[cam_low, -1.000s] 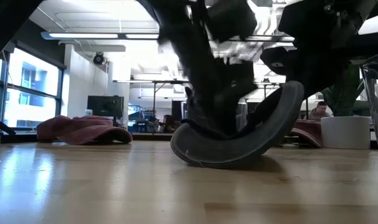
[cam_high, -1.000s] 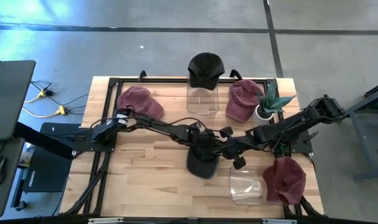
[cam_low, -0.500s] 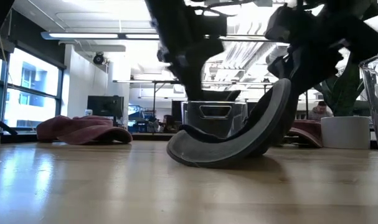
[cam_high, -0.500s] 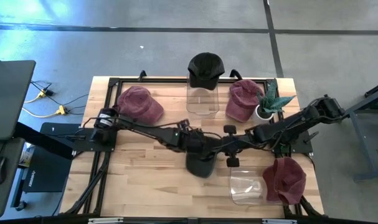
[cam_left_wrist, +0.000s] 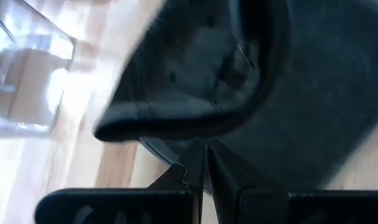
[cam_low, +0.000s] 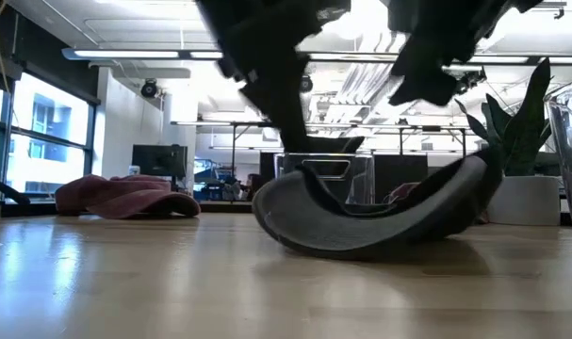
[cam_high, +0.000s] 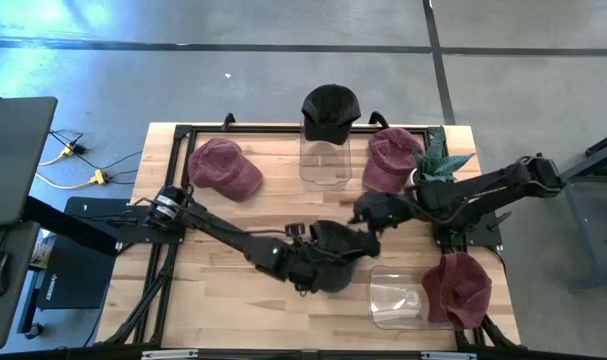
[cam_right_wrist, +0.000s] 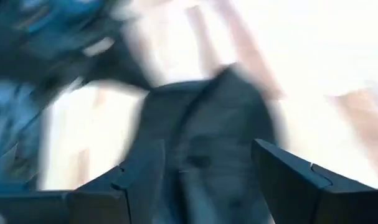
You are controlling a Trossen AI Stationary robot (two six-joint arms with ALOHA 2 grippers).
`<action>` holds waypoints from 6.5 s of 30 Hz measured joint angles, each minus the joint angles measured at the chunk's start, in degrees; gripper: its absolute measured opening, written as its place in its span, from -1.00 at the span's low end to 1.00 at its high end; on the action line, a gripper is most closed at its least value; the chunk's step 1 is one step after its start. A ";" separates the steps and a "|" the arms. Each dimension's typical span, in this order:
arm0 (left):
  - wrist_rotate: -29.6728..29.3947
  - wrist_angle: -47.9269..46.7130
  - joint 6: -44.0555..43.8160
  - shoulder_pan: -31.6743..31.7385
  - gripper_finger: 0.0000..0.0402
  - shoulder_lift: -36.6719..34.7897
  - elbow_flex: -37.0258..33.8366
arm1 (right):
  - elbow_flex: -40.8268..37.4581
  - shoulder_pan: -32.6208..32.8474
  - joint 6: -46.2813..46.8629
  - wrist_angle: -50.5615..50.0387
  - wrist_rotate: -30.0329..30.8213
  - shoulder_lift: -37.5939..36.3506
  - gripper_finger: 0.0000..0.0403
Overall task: Pick & Place hat
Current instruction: Put the black cap into the top transparent bin
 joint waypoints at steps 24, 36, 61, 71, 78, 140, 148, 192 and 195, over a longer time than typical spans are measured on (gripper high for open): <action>-0.78 -5.67 -18.81 -8.63 -0.93 -4.08 -13.09 | -4.55 -10.76 1.90 7.18 -12.77 23.47 -0.02; -8.95 -0.77 -43.61 -12.86 -0.93 -12.96 -32.66 | 0.95 -4.84 -6.12 5.53 -2.00 23.41 -0.87; -9.40 6.67 -41.25 -13.80 -0.93 -12.00 -34.85 | 54.93 -6.41 -32.81 -32.45 30.00 23.31 -0.91; -9.35 6.66 -41.26 -13.80 -0.93 -11.98 -34.85 | 59.43 -23.01 -35.04 -33.98 23.92 23.62 -0.89; -9.34 6.81 -40.46 -13.80 -0.93 -11.98 -34.85 | 59.41 -30.03 -33.59 -36.28 15.65 27.09 -0.87; -5.88 10.20 -32.88 -9.67 -0.93 -11.93 -34.79 | 59.41 -43.96 -27.02 -21.30 5.17 43.08 -0.88; -5.86 9.94 -32.85 -9.67 -0.93 -11.93 -34.78 | 59.41 -46.28 -22.39 -22.83 17.23 43.04 -0.87; -4.84 10.15 -32.44 -9.67 -0.93 -11.93 -34.81 | 59.39 -45.81 -24.81 -13.09 -0.27 47.28 -0.92; -4.79 10.17 -32.44 -9.67 -0.93 -11.93 -34.81 | 59.39 -45.34 -24.80 -16.35 -3.48 45.61 -0.86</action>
